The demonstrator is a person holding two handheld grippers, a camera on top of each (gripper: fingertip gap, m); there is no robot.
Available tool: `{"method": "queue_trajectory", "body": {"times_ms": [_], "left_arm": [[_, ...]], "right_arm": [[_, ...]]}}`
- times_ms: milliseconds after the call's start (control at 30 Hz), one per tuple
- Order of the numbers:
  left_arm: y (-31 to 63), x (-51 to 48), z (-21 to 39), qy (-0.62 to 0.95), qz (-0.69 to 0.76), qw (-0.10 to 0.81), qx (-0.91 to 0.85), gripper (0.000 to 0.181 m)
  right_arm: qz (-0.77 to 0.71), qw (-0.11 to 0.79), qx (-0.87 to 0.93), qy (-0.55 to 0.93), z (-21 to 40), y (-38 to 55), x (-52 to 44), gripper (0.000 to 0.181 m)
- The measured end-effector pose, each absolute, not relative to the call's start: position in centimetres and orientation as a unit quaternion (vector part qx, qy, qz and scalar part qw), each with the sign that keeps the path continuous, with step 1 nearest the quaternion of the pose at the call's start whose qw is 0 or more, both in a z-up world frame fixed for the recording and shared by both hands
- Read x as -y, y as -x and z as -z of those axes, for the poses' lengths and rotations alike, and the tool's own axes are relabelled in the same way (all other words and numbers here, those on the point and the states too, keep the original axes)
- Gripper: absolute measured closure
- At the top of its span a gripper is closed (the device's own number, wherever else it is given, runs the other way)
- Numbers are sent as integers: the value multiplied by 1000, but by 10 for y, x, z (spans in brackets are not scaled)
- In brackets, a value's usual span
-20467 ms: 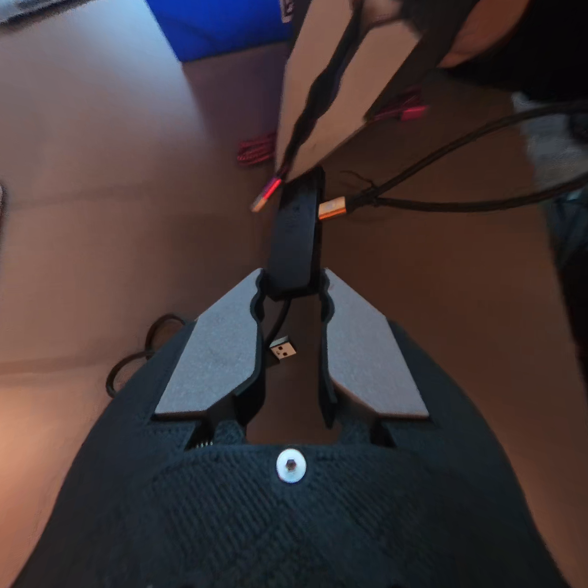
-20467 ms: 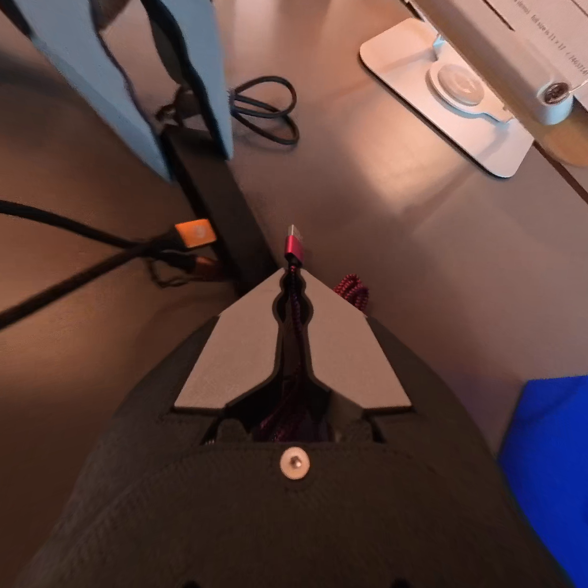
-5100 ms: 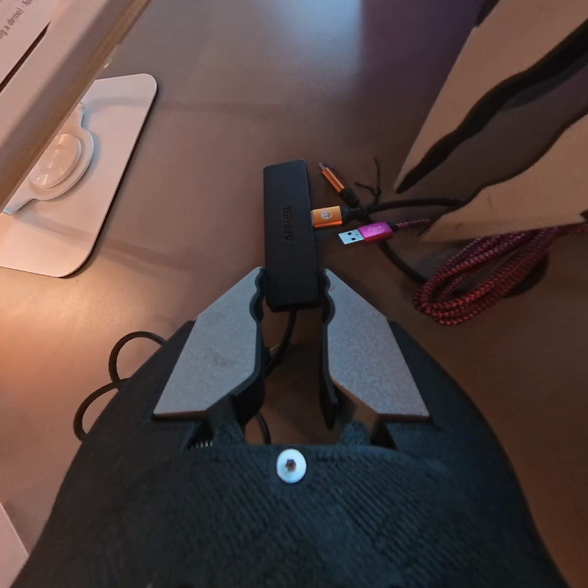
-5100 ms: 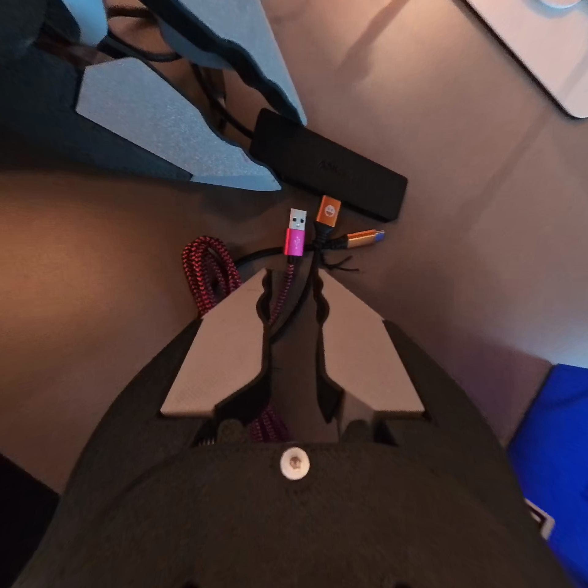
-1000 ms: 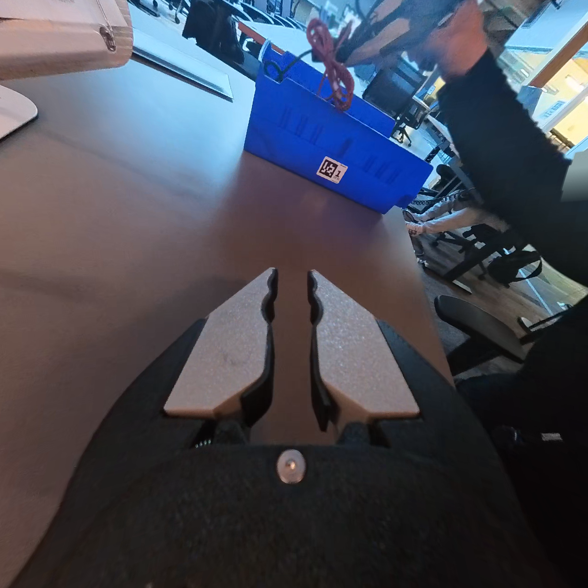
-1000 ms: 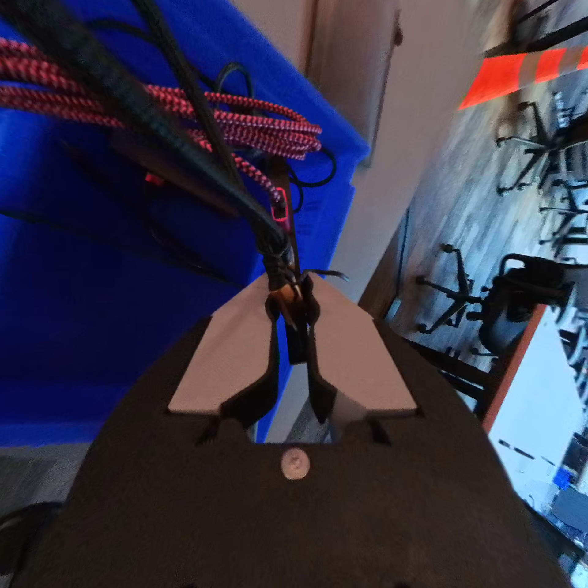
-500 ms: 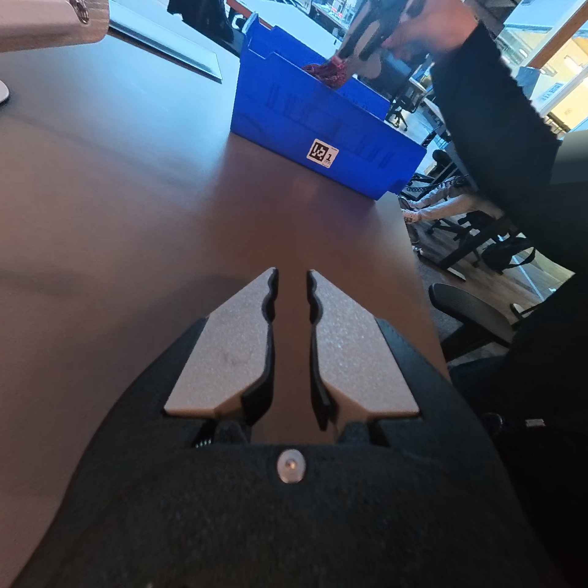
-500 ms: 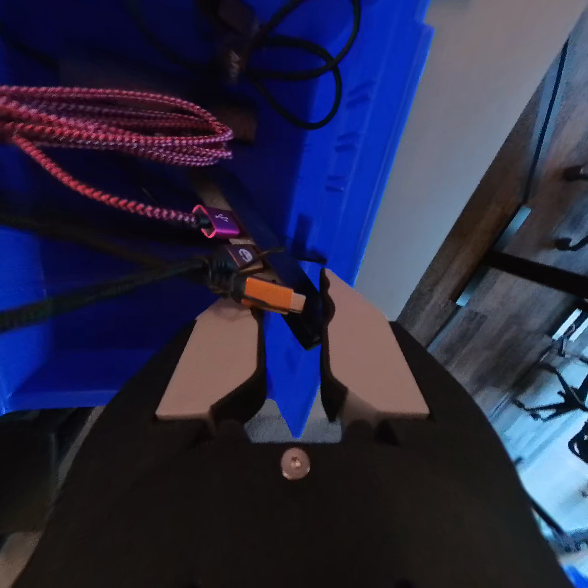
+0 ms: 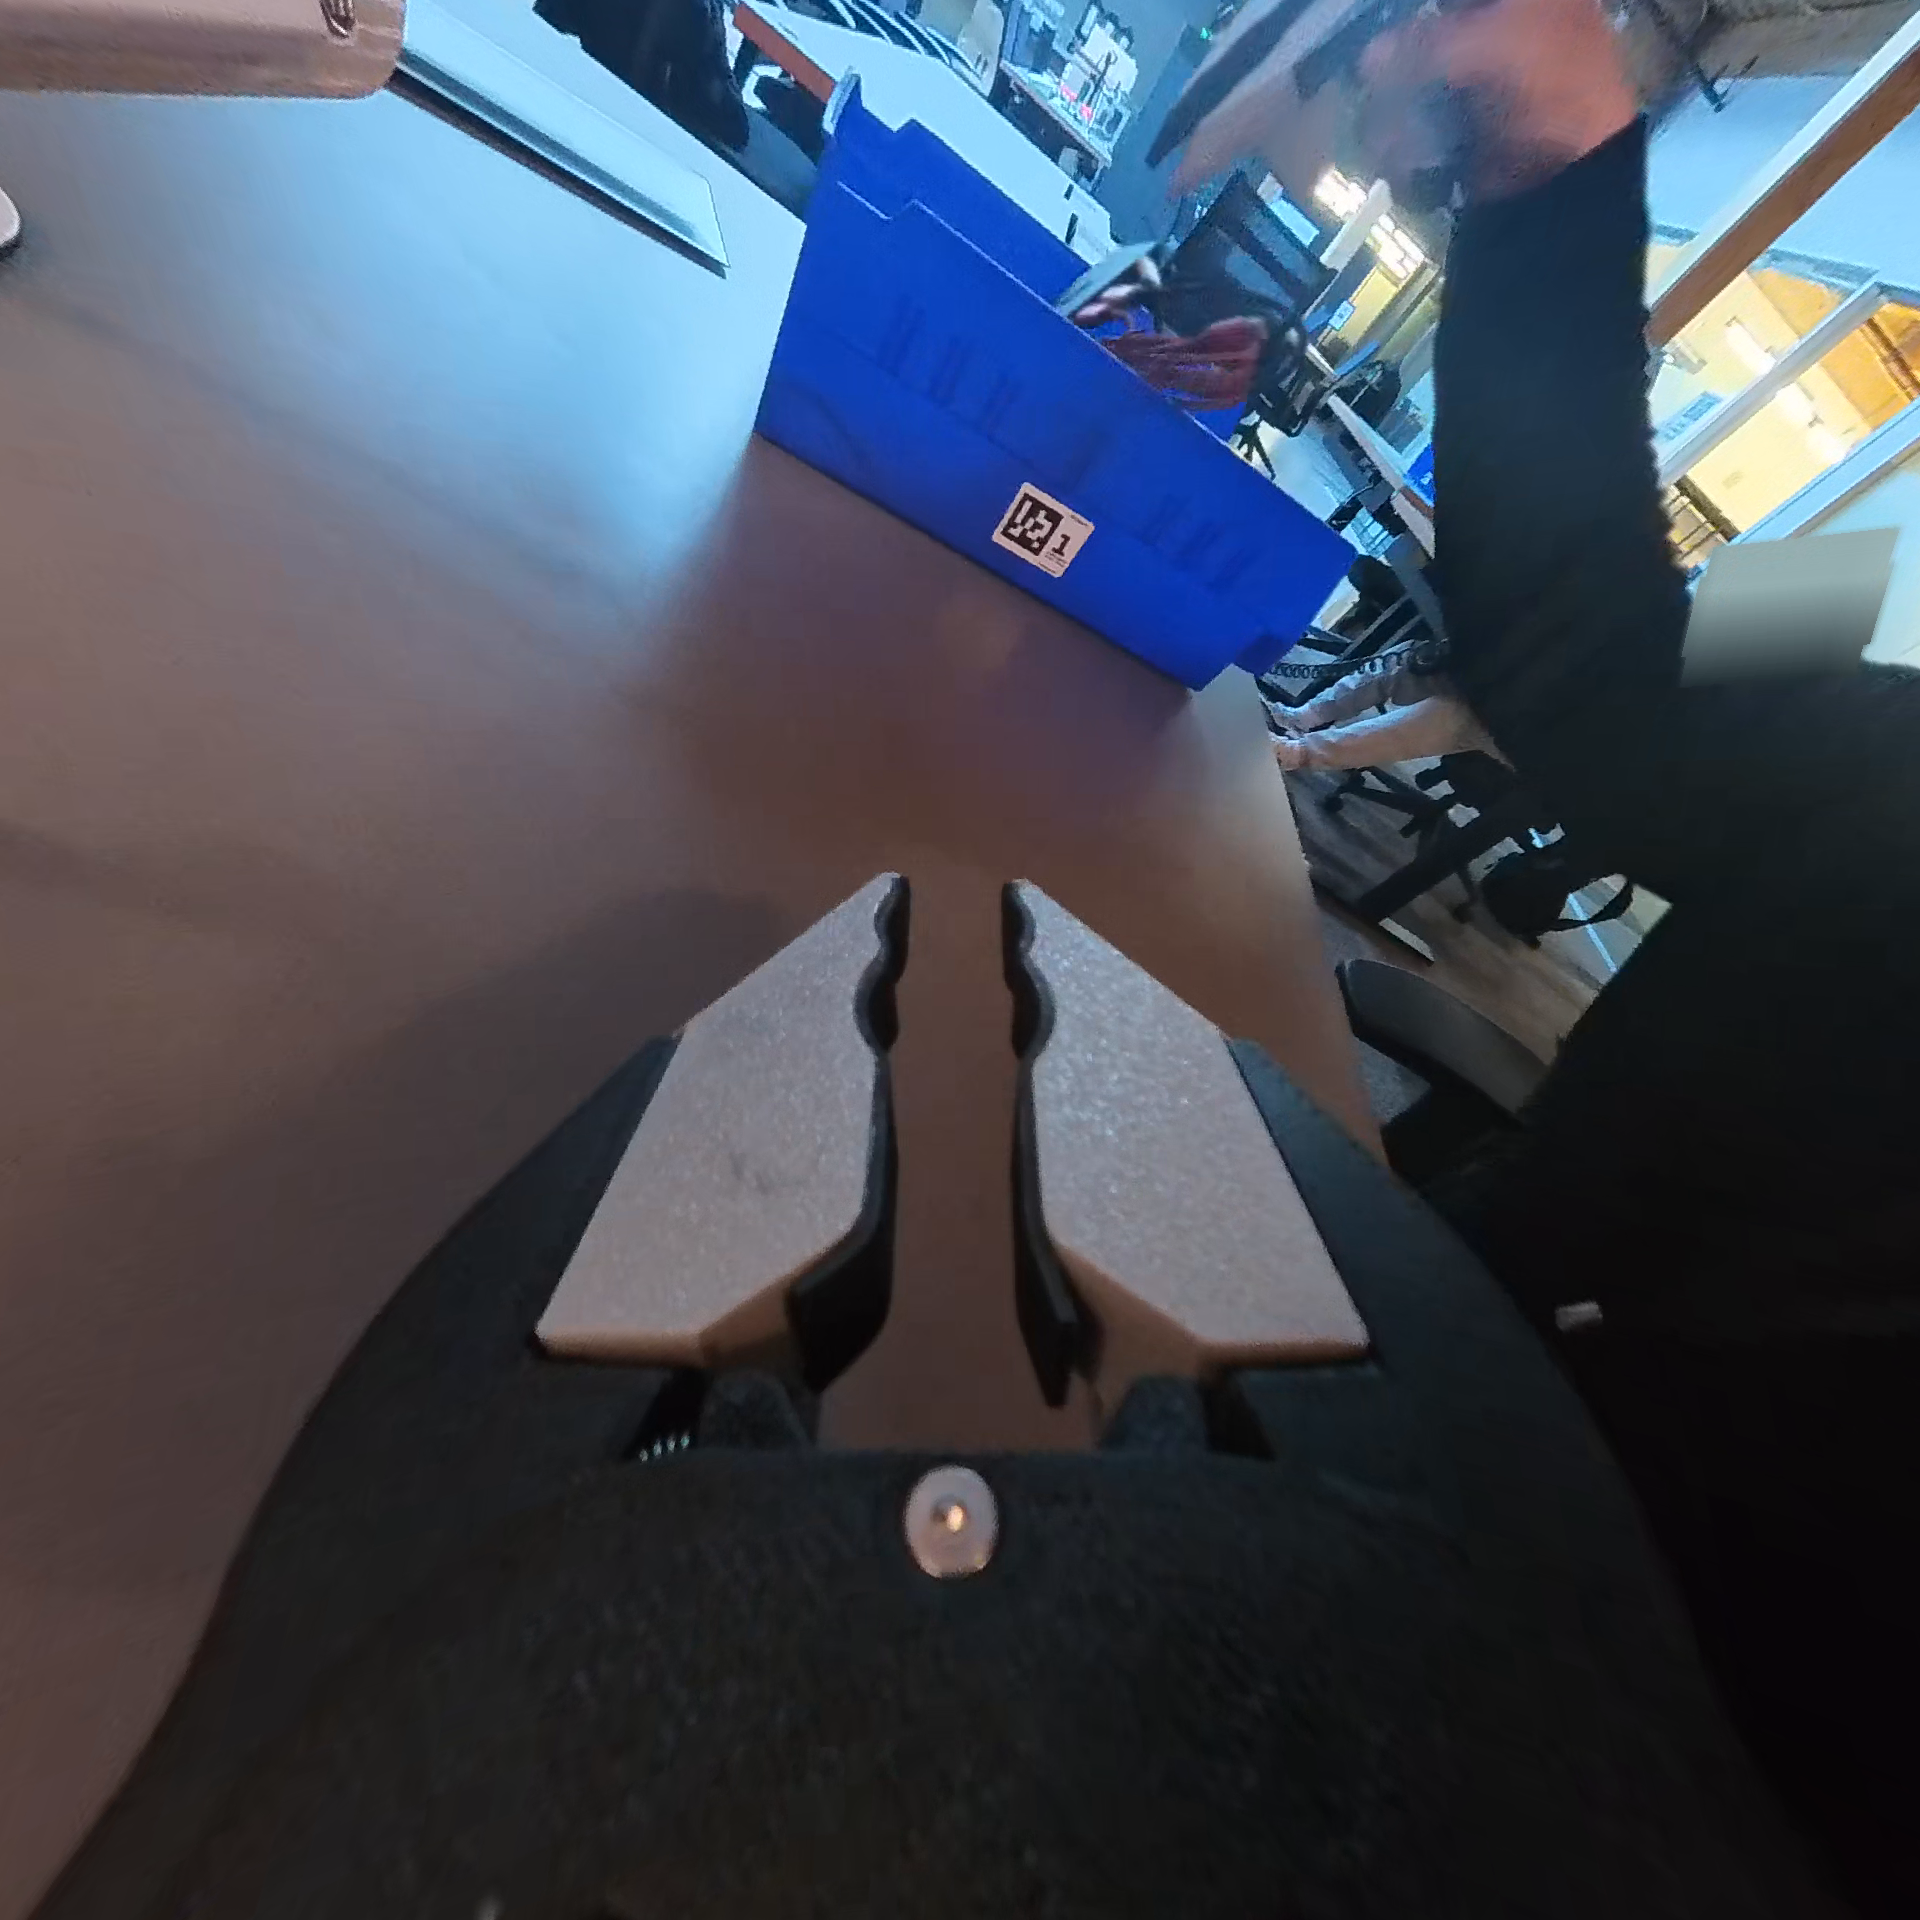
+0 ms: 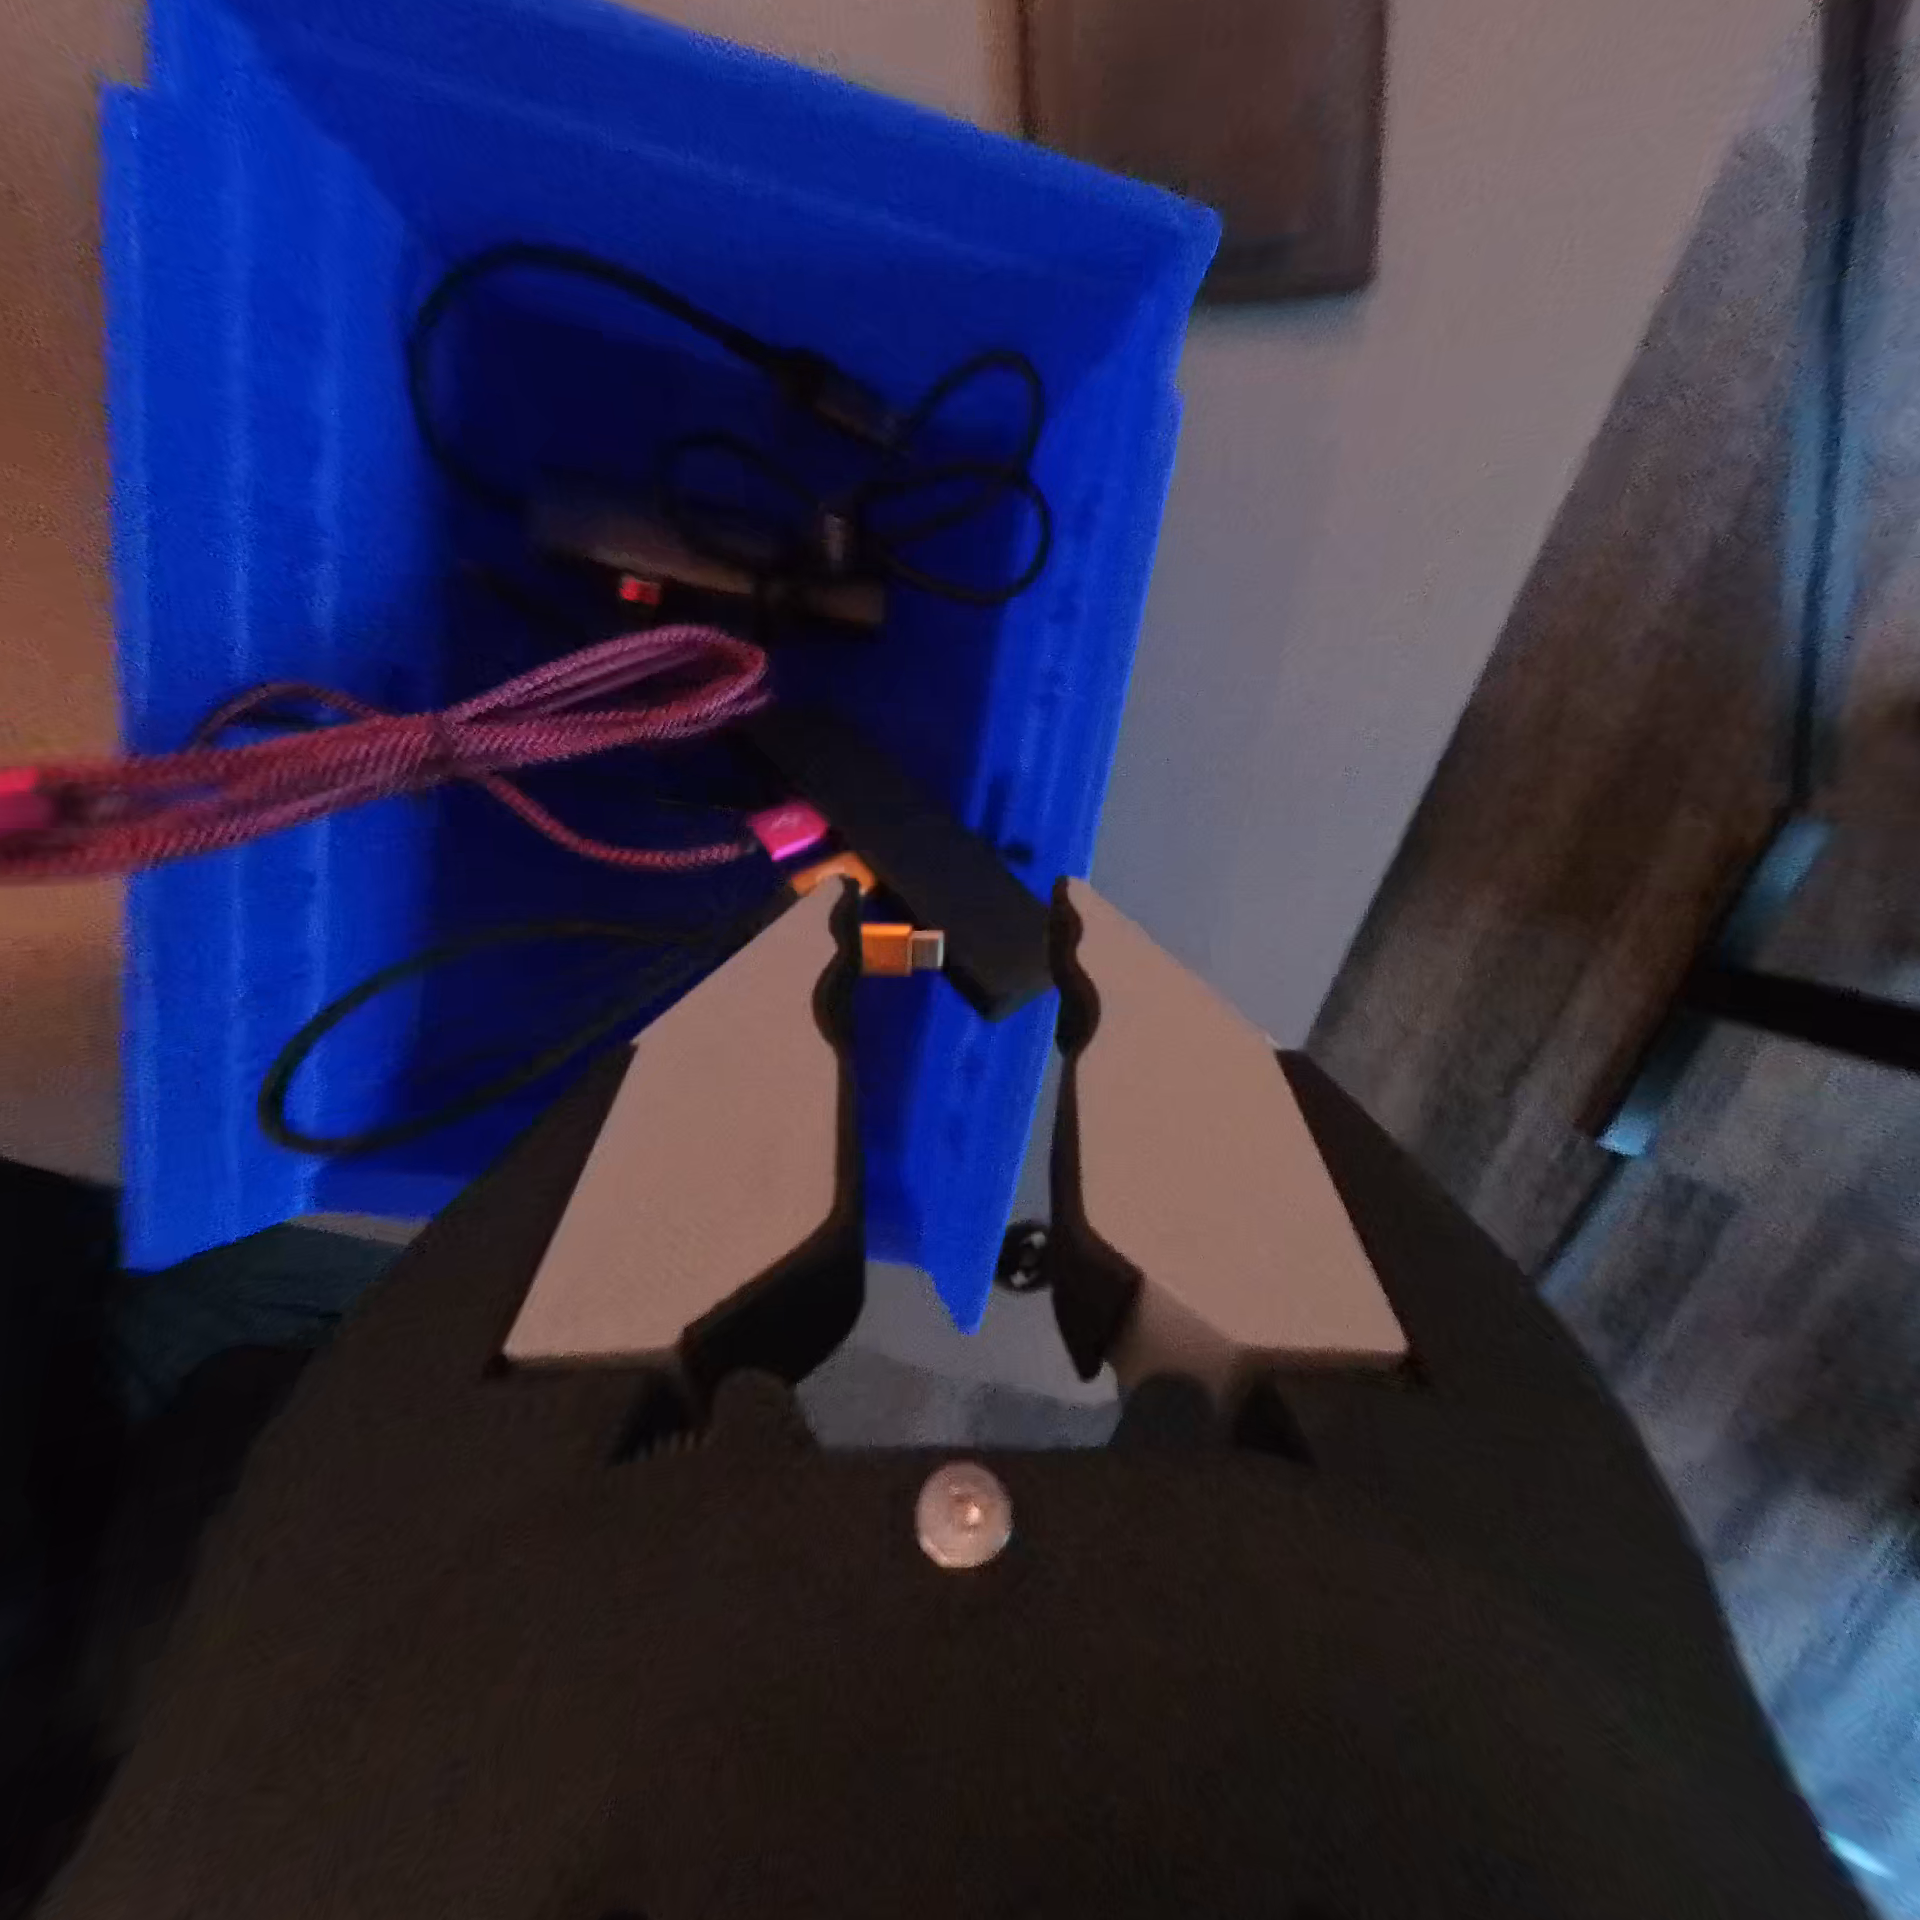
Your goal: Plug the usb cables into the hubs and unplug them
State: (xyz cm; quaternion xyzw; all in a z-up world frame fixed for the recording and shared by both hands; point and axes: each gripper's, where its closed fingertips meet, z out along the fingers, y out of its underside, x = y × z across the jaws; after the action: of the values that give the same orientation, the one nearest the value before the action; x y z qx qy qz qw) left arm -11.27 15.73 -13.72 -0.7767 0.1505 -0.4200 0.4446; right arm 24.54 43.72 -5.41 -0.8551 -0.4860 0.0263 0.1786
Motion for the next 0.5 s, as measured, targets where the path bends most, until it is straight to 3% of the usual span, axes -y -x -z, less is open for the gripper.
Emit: {"method": "queue_trajectory", "body": {"times_ms": [133,367,500], "left_arm": [[113,-157,137,776,426,442,-149,165],[110,-157,140,783,407,442,-160,164],[108,-156,142,789,392,441,-170,163]], "right_arm": [[-12,251,558,791,52,-198,-455,145],[82,229,660,711,113,-140,-446,154],[50,211,625,750,127,-127,-433,152]]}}
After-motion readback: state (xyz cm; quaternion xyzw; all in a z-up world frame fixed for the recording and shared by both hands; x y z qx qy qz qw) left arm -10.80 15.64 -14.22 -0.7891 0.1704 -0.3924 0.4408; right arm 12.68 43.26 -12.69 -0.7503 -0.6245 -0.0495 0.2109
